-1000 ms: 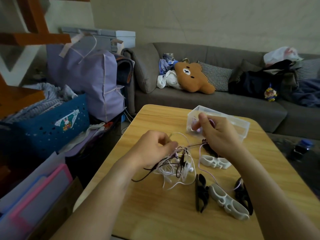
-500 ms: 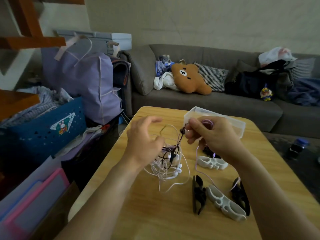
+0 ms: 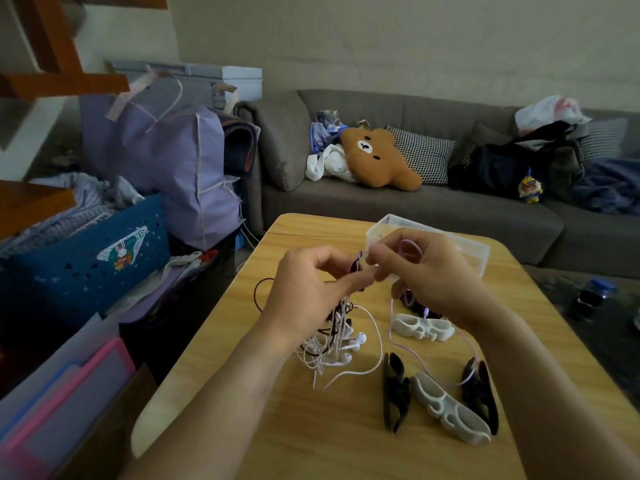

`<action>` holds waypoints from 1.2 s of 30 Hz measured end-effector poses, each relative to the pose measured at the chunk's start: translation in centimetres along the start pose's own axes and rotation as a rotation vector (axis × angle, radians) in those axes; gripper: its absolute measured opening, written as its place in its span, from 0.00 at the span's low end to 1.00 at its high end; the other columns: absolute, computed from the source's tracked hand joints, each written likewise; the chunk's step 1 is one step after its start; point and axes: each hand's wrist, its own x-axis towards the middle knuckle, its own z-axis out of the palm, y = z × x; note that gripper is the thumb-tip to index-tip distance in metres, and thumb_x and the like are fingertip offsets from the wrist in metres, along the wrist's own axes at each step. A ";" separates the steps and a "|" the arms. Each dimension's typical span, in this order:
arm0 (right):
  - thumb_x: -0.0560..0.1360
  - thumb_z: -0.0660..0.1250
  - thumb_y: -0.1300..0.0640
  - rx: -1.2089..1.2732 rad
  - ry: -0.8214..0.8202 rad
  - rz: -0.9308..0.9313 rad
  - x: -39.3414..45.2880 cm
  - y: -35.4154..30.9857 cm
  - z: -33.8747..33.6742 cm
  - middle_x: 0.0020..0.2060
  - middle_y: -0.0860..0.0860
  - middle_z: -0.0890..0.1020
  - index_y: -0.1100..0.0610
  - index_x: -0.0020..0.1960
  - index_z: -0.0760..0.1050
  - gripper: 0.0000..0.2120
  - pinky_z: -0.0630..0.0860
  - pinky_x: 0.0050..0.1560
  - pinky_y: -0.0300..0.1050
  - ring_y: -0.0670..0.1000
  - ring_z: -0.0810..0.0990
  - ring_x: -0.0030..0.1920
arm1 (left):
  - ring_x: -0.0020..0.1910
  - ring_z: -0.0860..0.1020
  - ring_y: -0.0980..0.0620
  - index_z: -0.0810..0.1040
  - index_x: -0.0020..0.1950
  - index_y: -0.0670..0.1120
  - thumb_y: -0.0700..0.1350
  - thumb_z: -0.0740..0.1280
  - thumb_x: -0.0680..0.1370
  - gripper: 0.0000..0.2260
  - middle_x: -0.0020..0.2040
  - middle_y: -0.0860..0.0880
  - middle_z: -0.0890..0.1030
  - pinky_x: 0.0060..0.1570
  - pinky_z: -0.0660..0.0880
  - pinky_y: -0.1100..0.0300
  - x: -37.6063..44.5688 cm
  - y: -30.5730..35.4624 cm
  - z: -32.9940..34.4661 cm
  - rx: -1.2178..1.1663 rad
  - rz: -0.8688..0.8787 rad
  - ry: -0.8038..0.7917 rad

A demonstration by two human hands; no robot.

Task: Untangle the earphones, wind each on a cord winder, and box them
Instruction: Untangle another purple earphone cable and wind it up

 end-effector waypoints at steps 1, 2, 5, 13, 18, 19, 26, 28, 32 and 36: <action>0.78 0.69 0.53 -0.022 -0.007 -0.018 0.0 -0.1 0.0 0.39 0.52 0.85 0.57 0.49 0.81 0.07 0.83 0.37 0.50 0.52 0.84 0.37 | 0.37 0.80 0.63 0.83 0.43 0.52 0.54 0.76 0.67 0.09 0.40 0.56 0.84 0.40 0.73 0.66 0.1 -0.1 0.0 0.011 -0.014 0.003; 0.78 0.69 0.56 -0.014 -0.015 -0.034 0.0 -0.2 0.1 0.39 0.51 0.85 0.56 0.50 0.82 0.05 0.83 0.35 0.48 0.50 0.84 0.37 | 0.34 0.78 0.64 0.83 0.42 0.50 0.54 0.78 0.66 0.12 0.40 0.54 0.84 0.38 0.71 0.68 0.0 -0.3 0.0 0.021 -0.032 0.007; 0.79 0.69 0.61 0.012 -0.011 -0.051 0.1 -0.1 0.3 0.36 0.46 0.85 0.55 0.51 0.83 0.05 0.76 0.30 0.39 0.42 0.80 0.31 | 0.34 0.76 0.63 0.81 0.41 0.47 0.59 0.77 0.62 0.18 0.41 0.52 0.84 0.37 0.69 0.69 0.2 -0.6 -0.2 0.028 -0.056 0.013; 0.80 0.67 0.62 0.051 0.052 -0.017 0.1 -0.1 0.3 0.35 0.47 0.83 0.56 0.52 0.81 0.05 0.71 0.24 0.37 0.41 0.77 0.28 | 0.42 0.84 0.52 0.82 0.52 0.46 0.42 0.71 0.78 0.04 0.43 0.49 0.86 0.46 0.81 0.52 0.2 -0.5 -0.6 -0.085 0.005 0.054; 0.79 0.68 0.62 0.067 0.040 -0.028 0.0 -0.1 0.6 0.41 0.51 0.85 0.56 0.56 0.80 0.07 0.77 0.27 0.43 0.45 0.82 0.34 | 0.42 0.84 0.56 0.85 0.52 0.47 0.39 0.71 0.78 0.06 0.43 0.52 0.86 0.46 0.82 0.57 0.4 -0.8 -0.7 -0.035 0.017 0.103; 0.79 0.69 0.61 0.042 0.021 -0.033 -0.1 -0.2 0.7 0.39 0.51 0.85 0.55 0.56 0.80 0.07 0.76 0.27 0.42 0.44 0.82 0.31 | 0.42 0.84 0.56 0.85 0.53 0.47 0.39 0.71 0.77 0.06 0.43 0.51 0.86 0.46 0.82 0.58 0.3 -0.8 -0.7 -0.038 0.005 0.089; 0.74 0.75 0.52 -0.266 0.087 -0.133 0.3 0.7 2.0 0.32 0.33 0.80 0.44 0.44 0.83 0.02 0.70 0.34 0.32 0.40 0.76 0.32 | 0.40 0.85 0.56 0.85 0.49 0.46 0.39 0.76 0.73 0.06 0.40 0.51 0.87 0.45 0.82 0.59 0.1 -1.0 -0.7 -0.054 -0.112 0.078; 0.75 0.74 0.53 -0.327 0.051 -0.145 0.3 0.7 2.2 0.30 0.36 0.78 0.44 0.42 0.81 0.05 0.69 0.34 0.29 0.35 0.75 0.34 | 0.39 0.85 0.55 0.85 0.47 0.45 0.39 0.77 0.72 0.05 0.39 0.50 0.87 0.47 0.83 0.56 0.2 -1.1 -0.7 -0.029 -0.137 0.065; 0.77 0.70 0.55 -0.456 -0.059 -0.159 0.0 0.7 2.5 0.32 0.39 0.76 0.49 0.44 0.79 0.03 0.69 0.34 0.27 0.32 0.75 0.35 | 0.40 0.85 0.54 0.85 0.46 0.45 0.38 0.77 0.72 0.05 0.40 0.50 0.86 0.49 0.83 0.52 0.2 -1.4 -0.9 0.048 -0.172 -0.019; 0.71 0.74 0.57 -0.569 -0.093 -0.239 -0.2 0.7 2.4 0.26 0.38 0.73 0.49 0.39 0.79 0.05 0.68 0.35 0.25 0.33 0.76 0.35 | 0.40 0.85 0.54 0.86 0.44 0.46 0.39 0.77 0.71 0.04 0.38 0.50 0.86 0.49 0.83 0.49 0.0 -1.4 -0.7 0.097 -0.218 -0.091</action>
